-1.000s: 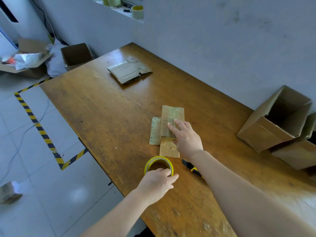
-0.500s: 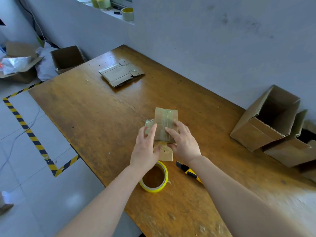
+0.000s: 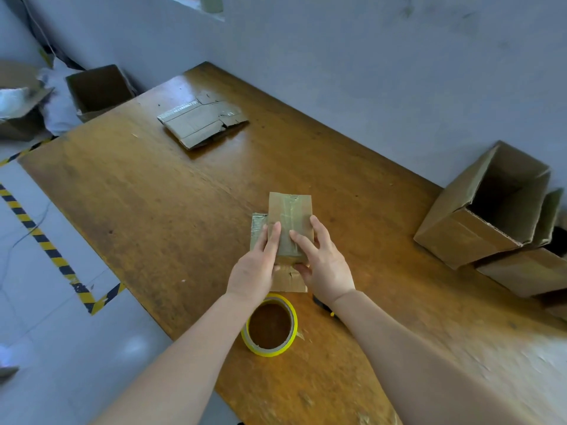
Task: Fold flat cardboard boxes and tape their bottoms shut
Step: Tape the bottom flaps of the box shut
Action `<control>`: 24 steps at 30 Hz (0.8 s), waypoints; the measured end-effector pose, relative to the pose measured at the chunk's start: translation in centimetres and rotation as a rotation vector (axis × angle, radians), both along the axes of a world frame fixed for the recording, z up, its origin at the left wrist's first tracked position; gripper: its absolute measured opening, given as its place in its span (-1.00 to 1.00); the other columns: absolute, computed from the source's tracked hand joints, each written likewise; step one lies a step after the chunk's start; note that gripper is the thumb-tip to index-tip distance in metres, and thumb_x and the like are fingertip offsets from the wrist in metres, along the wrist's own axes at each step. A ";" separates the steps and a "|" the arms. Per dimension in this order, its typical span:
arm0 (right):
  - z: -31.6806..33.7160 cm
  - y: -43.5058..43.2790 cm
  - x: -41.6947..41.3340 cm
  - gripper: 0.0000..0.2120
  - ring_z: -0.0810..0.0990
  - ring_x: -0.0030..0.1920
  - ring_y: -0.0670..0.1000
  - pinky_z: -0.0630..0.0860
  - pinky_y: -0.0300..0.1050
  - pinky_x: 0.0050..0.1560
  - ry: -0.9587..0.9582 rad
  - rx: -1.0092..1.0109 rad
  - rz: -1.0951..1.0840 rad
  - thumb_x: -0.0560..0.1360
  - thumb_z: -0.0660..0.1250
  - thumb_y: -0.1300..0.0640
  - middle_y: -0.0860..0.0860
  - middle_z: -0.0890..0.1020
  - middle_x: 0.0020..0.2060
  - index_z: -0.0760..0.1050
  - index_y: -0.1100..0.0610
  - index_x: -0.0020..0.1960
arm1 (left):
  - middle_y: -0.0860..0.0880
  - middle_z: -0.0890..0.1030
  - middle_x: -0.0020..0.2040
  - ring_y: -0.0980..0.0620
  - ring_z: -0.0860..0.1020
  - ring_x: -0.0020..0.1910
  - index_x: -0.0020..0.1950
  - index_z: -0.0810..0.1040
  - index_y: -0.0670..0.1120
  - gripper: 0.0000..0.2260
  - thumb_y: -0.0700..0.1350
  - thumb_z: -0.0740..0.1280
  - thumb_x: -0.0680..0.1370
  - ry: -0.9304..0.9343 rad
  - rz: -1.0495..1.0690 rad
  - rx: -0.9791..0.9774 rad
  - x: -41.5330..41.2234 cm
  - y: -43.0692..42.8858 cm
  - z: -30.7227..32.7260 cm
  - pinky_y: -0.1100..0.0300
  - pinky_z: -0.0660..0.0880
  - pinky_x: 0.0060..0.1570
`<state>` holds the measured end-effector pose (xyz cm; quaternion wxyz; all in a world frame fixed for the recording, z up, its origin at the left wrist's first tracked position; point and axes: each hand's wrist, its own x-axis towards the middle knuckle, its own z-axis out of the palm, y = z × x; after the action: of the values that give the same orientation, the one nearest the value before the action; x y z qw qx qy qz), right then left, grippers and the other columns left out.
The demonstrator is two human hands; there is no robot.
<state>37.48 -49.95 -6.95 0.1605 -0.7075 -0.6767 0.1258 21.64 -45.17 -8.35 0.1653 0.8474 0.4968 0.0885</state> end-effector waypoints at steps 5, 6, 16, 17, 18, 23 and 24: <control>0.1 0.2 -0.2 -0.44 0.39 0.35 0.24 0.56 0.11 0.13 0.050 0.037 -0.016 0.49 0.42 0.07 0.20 0.16 0.50 0.35 0.03 0.44 | -0.10 0.11 0.56 -0.15 0.47 0.30 0.57 -0.15 0.01 -0.18 0.09 0.34 0.53 -0.077 0.001 -0.055 0.0 0.0 0.2 -0.01 0.47 0.20; 0.0 0.1 -0.3 -0.43 0.38 0.36 0.23 0.55 0.10 0.15 0.041 0.025 -0.018 0.50 0.41 0.09 0.19 0.13 0.51 0.32 0.02 0.46 | -0.10 0.11 0.56 -0.15 0.47 0.31 0.57 -0.14 0.01 -0.20 0.10 0.33 0.54 -0.090 0.003 -0.052 0.0 -0.1 0.3 -0.01 0.47 0.20; 0.8 0.5 0.2 -0.50 0.31 0.43 0.03 0.28 0.03 0.43 0.907 -0.202 -0.540 0.60 0.06 0.01 0.02 0.31 0.48 0.14 -0.02 0.52 | -0.07 0.35 0.46 -0.04 0.38 0.37 0.57 0.00 0.04 -0.26 -0.07 0.38 0.53 -0.391 0.151 -0.101 0.4 0.1 1.9 0.13 0.38 0.27; 0.9 0.6 0.4 -0.53 0.33 0.41 0.05 0.26 0.05 0.44 1.008 -0.249 -0.634 0.62 0.03 -0.04 0.05 0.36 0.45 0.23 0.04 0.50 | -0.05 0.38 0.44 -0.01 0.39 0.36 0.57 0.01 0.05 -0.25 -0.05 0.40 0.52 -0.453 0.190 -0.128 0.5 0.2 2.2 0.21 0.36 0.25; 1.1 0.7 0.5 -0.52 0.39 0.37 0.07 0.31 0.07 0.41 1.117 -0.303 -0.713 0.63 0.02 -0.11 0.07 0.43 0.39 0.31 0.10 0.46 | -0.03 0.40 0.42 0.01 0.39 0.35 0.57 0.03 0.05 -0.25 -0.03 0.41 0.51 -0.508 0.223 -0.157 0.5 0.4 2.4 0.29 0.33 0.22; 3.0 0.6 1.0 -0.70 0.61 -0.02 0.07 0.59 0.05 0.02 1.423 -0.324 -0.840 0.56 0.26 -0.12 0.06 0.65 -0.05 0.48 0.10 0.08 | 0.02 0.42 0.36 0.09 0.51 0.18 0.54 0.11 0.16 -0.30 -0.07 0.41 0.51 -0.820 0.330 -0.446 0.7 0.5 2.9 0.11 0.56 0.10; 3.3 0.6 1.0 -0.71 0.59 0.04 0.08 0.54 0.09 0.14 1.409 -0.287 -0.827 0.55 0.29 -0.12 0.06 0.64 0.01 0.49 0.09 0.10 | 0.03 0.43 0.33 0.08 0.55 0.13 0.53 0.11 0.18 -0.31 -0.08 0.41 0.51 -0.880 0.342 -0.505 0.7 0.3 2.9 0.07 0.61 -0.01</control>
<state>38.50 -49.39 -3.69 0.4884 -0.6682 -0.0801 0.5555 22.37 -44.87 -5.49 0.5401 0.5710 0.5173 0.3387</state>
